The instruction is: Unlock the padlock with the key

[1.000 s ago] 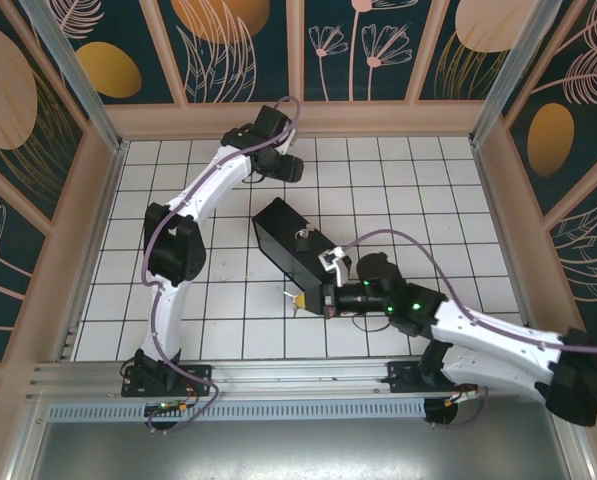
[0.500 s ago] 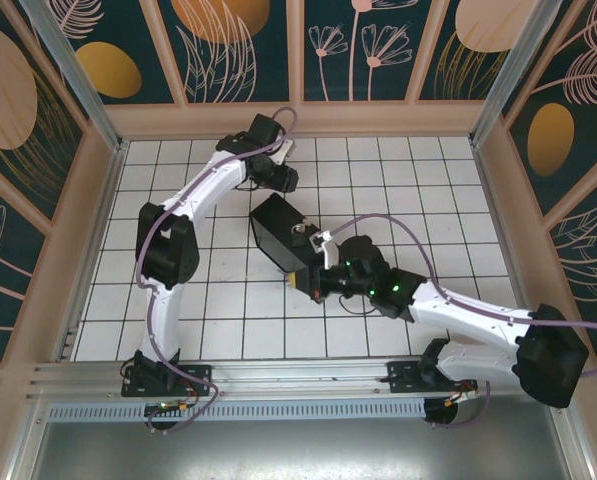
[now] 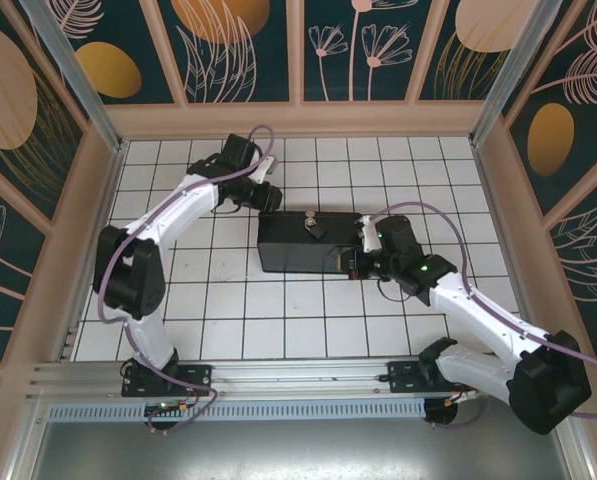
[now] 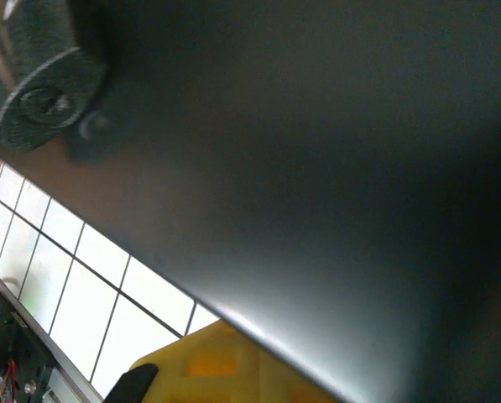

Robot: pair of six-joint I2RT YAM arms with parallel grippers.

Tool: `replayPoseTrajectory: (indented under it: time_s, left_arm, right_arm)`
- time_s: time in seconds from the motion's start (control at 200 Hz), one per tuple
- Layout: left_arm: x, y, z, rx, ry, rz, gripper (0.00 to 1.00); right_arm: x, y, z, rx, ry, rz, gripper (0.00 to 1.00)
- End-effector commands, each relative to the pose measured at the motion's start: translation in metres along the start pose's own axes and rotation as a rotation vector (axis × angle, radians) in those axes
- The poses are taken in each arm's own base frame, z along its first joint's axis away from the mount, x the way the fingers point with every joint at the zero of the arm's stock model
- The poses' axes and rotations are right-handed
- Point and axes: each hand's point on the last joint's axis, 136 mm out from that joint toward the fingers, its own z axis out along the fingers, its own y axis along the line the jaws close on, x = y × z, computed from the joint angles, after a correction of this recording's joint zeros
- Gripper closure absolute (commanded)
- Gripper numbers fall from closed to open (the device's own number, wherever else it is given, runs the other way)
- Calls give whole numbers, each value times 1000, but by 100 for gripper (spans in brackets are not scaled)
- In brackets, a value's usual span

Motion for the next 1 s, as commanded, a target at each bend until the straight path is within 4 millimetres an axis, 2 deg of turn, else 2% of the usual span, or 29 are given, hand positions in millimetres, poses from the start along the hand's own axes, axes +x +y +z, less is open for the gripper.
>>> replayPoseTrajectory:
  time_s: [0.0,0.02,0.04,0.115,0.22,0.275,0.355,0.43,0.5,0.546,0.611,0.626,0.641,0.806,0.831,0.936,0.996]
  left_arm:
    - [9,-11,-8,59,-32,-42,58]
    - [11,-8,-6,48,-26,-46,58]
    - [8,-11,-16,46,-50,-37,58]
    - [8,-11,-19,40,-41,-49,59]
    - [8,-34,-30,156,-55,-69,62]
    - [9,-33,-40,144,-84,-82,63]
    - [2,-12,-54,-6,-139,-69,43]
    - [-12,7,-63,-137,-164,-42,38]
    - [-22,6,-67,-191,-155,-17,35]
    - [-25,-4,-67,-255,-144,36,31]
    - [-19,-33,-59,-274,-101,103,22]
    - [-18,-38,-58,-274,-92,109,14]
    - [-16,-44,-57,-272,-87,116,11]
    - [-6,-80,-60,-275,-88,141,9]
    - [-1,-82,-49,-299,-58,162,9]
    - [9,-99,-37,-337,-6,243,7]
    - [8,-101,-33,-362,-3,258,7]
  right_arm:
    - [-3,31,-18,-136,19,-92,100]
    - [-3,36,-20,-160,20,-94,100]
    - [-3,41,-22,-181,21,-95,100]
    - [-1,56,-30,-263,31,-108,100]
    - [-2,60,-36,-269,29,-129,100]
    - [-2,64,-39,-281,36,-131,100]
    - [1,70,-41,-322,53,-123,100]
    - [4,70,-41,-324,58,-114,100]
    - [3,66,-41,-299,51,-100,100]
    - [1,62,-41,-273,41,-89,100]
    - [-11,49,-44,-224,-1,-42,100]
    - [-13,47,-44,-221,-7,-34,100]
    - [-15,46,-45,-220,-11,-26,100]
    - [-16,42,-47,-238,-14,8,100]
    - [-15,42,-47,-242,-10,11,100]
    - [-10,44,-47,-258,3,16,100]
    - [-9,45,-49,-263,2,14,100]
